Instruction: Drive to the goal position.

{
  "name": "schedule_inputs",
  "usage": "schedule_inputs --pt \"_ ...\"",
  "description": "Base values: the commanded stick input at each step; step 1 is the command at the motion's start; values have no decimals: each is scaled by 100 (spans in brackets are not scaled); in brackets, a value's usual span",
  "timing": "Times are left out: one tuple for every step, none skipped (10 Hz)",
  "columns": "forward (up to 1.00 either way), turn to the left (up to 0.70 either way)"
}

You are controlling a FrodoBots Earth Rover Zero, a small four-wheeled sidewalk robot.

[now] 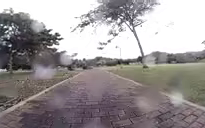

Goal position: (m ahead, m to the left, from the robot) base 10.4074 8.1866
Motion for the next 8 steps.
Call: schedule_inputs --pt "70 0" --pt "70 0" --pt "70 0" --pt "70 0" --pt "70 0" --pt "70 0" --pt "70 0" --pt "70 0"
